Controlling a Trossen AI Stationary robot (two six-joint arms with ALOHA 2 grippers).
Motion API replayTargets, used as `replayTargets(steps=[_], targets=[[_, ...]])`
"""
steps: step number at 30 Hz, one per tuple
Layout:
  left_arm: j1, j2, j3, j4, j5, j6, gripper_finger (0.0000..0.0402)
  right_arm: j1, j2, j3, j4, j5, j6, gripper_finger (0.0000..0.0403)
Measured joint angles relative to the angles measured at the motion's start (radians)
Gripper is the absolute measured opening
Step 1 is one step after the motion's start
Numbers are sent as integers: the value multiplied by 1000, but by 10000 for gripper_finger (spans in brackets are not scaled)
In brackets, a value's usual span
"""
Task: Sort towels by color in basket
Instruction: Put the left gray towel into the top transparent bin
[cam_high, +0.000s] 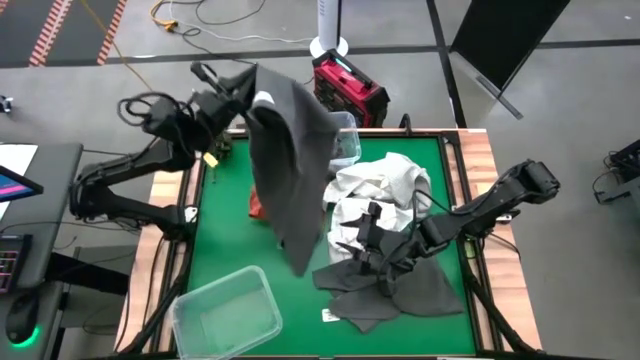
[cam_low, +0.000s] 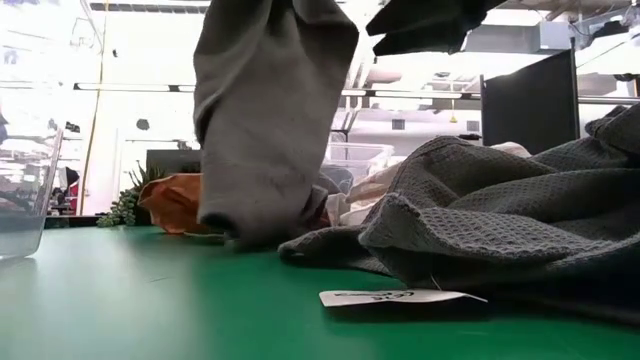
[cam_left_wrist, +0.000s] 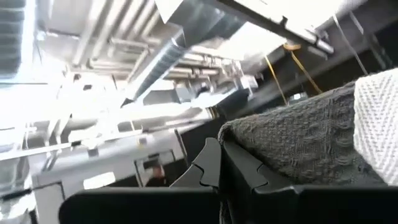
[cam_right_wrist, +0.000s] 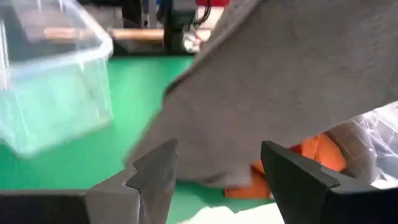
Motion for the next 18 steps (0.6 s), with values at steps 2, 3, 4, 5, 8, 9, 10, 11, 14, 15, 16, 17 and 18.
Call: replayTargets(steps=[2, 3, 4, 5, 8, 9, 10, 11, 14, 15, 16, 17, 18], targets=[[27, 23, 46, -5, 29, -16, 0, 0, 17, 2, 19, 1, 11, 260], [41, 35, 68, -4, 38, -19, 0, -1, 30, 0, 23, 1, 11, 260], [54, 51, 91, -3, 46, -25, 0, -1, 48, 0, 41, 1, 11, 260], [68, 67, 117, -2, 48, -31, 0, -1, 61, 0, 55, 0, 10, 260], [115, 127, 194, -4, 51, -40, 0, -2, 89, 0, 74, 1, -6, 260], [130, 148, 219, -10, 52, -40, 0, -6, 95, 0, 77, 0, -21, 260], [141, 168, 243, -19, 53, -40, 0, -13, 98, 0, 79, 1, -41, 260], [151, 187, 269, -24, 52, -39, 0, -23, 97, 0, 89, 4, -63, 260], [180, 247, 350, -6, 55, -31, 0, -70, 70, 0, 128, 24, -149, 260], [192, 268, 378, 15, 55, -34, 0, -87, 61, 0, 144, 24, -179, 260], [203, 293, 412, 39, 56, -43, 0, -105, 55, 1, 157, 17, -209, 260], [212, 318, 449, 62, 57, -59, 0, -124, 50, 1, 168, -8, -242, 260], [220, 339, 482, 77, 64, -80, 0, -143, 49, 1, 186, -46, -279, 260]])
